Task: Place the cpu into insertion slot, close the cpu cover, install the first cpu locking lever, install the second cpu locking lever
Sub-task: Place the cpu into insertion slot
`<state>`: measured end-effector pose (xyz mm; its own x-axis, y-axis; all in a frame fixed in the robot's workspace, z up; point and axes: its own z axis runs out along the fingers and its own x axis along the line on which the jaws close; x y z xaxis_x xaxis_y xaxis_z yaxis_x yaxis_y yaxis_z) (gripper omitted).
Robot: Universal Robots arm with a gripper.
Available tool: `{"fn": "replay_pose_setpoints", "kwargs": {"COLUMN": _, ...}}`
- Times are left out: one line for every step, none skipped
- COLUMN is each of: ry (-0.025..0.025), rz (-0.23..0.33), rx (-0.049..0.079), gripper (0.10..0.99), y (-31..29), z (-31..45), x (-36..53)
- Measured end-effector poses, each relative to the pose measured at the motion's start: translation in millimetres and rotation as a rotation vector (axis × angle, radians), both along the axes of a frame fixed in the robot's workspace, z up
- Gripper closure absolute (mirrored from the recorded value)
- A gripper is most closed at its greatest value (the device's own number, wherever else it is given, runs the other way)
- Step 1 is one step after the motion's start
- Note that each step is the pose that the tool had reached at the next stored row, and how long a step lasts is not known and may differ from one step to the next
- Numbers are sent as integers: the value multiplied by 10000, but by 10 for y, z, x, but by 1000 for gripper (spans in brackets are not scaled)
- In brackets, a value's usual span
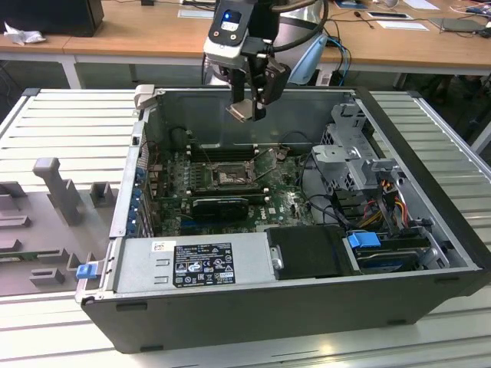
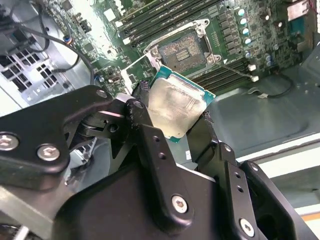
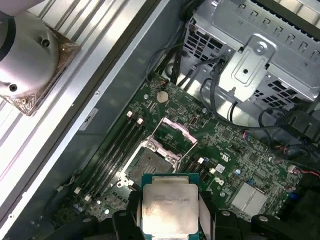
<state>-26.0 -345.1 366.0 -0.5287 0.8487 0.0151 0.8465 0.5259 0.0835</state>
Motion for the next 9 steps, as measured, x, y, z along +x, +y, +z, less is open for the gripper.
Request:
{"fn": "replay_pose_setpoints", "kwargs": {"ry": 0, "rz": -120, "rx": -1, "gripper": 545, "y": 0, "z": -2, "x": 0}}
{"fn": "replay_pose_setpoints", "kwargs": {"ry": 0, "rz": -262, "rx": -1, "gripper": 545, "y": 0, "z": -3, "x": 0}}
{"fn": "replay_pose_setpoints", "kwargs": {"ry": 0, "rz": -437, "rx": -1, "gripper": 545, "y": 0, "z": -5, "x": 0}}
{"fn": "replay_pose_setpoints", "kwargs": {"ry": 0, "rz": -610, "rx": -1, "gripper": 545, "y": 0, "z": -7, "x": 0}}
{"fn": "replay_pose_setpoints", "kwargs": {"ry": 0, "rz": -766, "rx": -1, "gripper": 545, "y": 0, "z": -9, "x": 0}}
{"fn": "replay_pose_setpoints", "kwargs": {"ry": 0, "rz": -1009, "rx": -1, "gripper": 545, "y": 0, "z": -14, "x": 0}}
{"fn": "replay_pose_setpoints", "kwargs": {"ry": 0, "rz": -1259, "rx": -1, "gripper": 545, "y": 0, "z": -20, "x": -1}}
{"fn": "replay_pose_setpoints", "kwargs": {"ry": 0, "rz": -1472, "rx": -2, "gripper": 545, "y": 0, "z": -27, "x": -2}}
{"fn": "replay_pose_setpoints", "kwargs": {"ry": 1, "rz": -1572, "rx": -2, "gripper": 545, "y": 0, "z": -31, "x": -4}}
